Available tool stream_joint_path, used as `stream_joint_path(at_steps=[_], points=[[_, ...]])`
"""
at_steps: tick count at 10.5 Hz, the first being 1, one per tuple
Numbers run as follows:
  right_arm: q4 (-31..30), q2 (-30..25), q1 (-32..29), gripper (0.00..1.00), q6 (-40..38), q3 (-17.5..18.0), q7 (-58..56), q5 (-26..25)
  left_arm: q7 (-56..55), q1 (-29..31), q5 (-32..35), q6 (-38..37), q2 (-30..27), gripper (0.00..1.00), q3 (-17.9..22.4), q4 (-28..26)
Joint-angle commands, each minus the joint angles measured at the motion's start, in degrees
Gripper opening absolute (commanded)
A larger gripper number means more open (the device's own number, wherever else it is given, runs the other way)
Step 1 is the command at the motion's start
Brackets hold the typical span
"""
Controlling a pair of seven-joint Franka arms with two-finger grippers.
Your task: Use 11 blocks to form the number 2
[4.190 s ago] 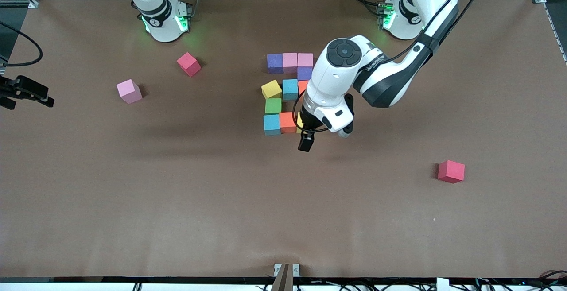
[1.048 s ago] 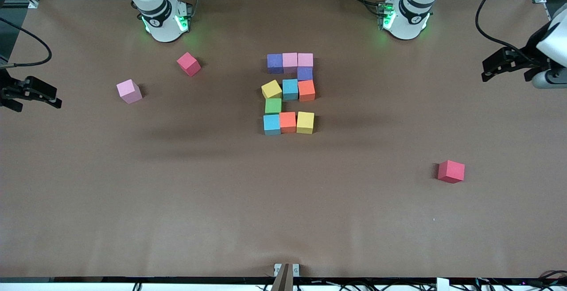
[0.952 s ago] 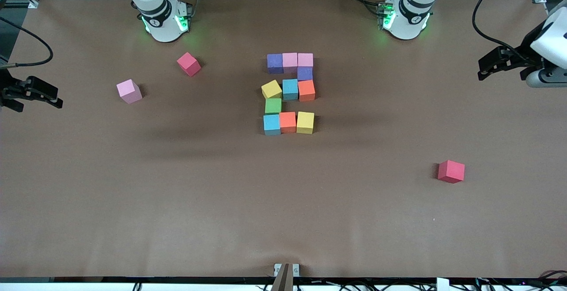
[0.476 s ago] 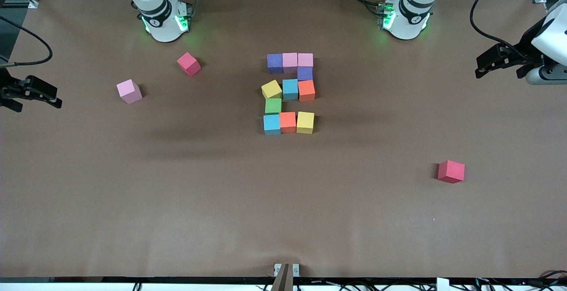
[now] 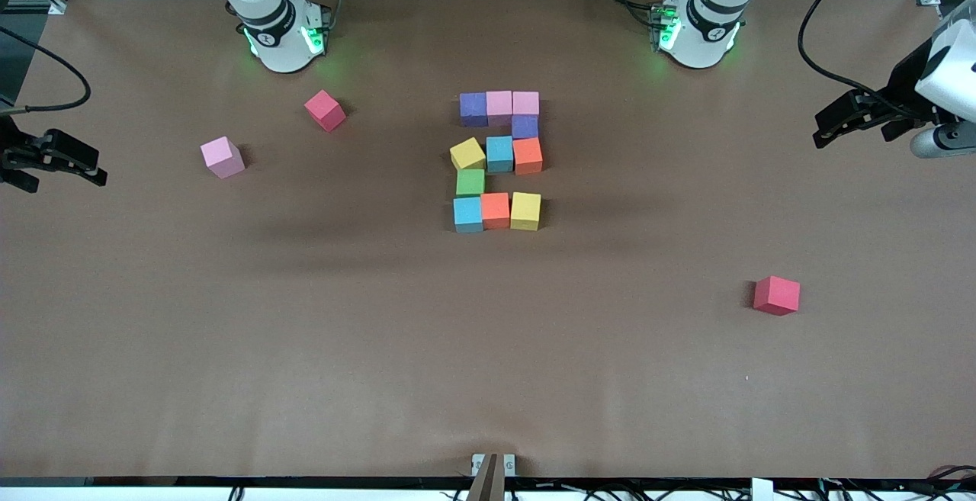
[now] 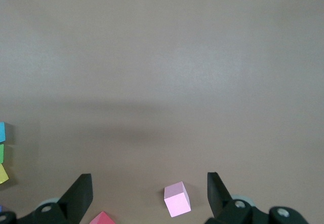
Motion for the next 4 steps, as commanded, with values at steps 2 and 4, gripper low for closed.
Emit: stream_joint_path(at_steps=[2,4], points=[[0.13,-0.45,0.03,1.0,-0.49,0.19,0.32,-0.57,-0.18,-0.92,0.08,0.6,0.02,1.0,1.04,-0.16],[0.13,-0.45,0.03,1.0,-0.4,0.19,0.32,-0.57,-0.61,-0.75,0.43,0.6,-0.07,1.0,1.04,-0.17]])
